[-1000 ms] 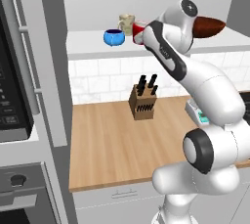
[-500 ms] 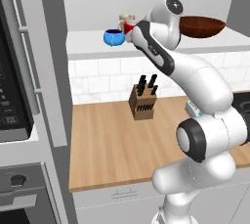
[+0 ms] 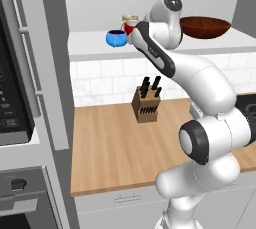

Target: Gather all objects into one cabinet and sort the glasses and bowls to opposite sides.

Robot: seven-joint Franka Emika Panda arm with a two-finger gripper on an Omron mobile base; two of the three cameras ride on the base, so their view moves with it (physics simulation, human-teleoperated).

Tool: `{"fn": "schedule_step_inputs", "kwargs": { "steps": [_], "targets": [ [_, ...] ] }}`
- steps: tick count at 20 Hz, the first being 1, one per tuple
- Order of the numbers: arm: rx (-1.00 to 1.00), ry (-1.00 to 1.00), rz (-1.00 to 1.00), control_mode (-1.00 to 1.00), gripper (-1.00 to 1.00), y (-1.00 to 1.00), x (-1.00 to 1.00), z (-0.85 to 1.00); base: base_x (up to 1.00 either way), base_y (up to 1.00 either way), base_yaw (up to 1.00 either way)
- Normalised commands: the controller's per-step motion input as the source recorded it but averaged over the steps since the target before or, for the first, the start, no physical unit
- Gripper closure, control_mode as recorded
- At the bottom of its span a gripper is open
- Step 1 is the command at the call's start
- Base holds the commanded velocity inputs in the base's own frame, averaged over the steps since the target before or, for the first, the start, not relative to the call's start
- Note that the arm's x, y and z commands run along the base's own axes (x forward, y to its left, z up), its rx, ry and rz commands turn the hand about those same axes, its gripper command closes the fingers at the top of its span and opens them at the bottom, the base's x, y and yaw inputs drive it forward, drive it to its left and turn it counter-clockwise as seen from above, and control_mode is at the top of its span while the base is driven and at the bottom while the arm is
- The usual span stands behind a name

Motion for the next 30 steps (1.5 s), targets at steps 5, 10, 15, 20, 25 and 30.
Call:
{"fn": "schedule_step_inputs", "kwargs": {
  "steps": [5,10,15,20,25,30],
  "targets": [
    [0.0,0.0,0.0,-1.0,-1.0,0.0,-0.06,0.01,0.0,0.0,0.0],
    [0.02,0.0,0.0,-1.0,-1.0,0.0,-0.21,0.19,0.0,0.0,0.0],
    [0.05,0.0,0.0,-1.0,-1.0,-0.1,-0.45,0.34,0.0,0.0,0.0],
    [0.0,0.0,0.0,-1.0,-1.0,-0.7,-0.94,0.22,0.0,0.0,0.0],
    [0.01,-0.06,0.0,-1.0,-1.0,-1.0,-1.0,0.17,0.0,0.0,0.0],
    [0.12,-0.2,0.0,-1.0,-1.0,-0.99,-1.0,0.26,0.0,0.0,0.0]
  ]
}}
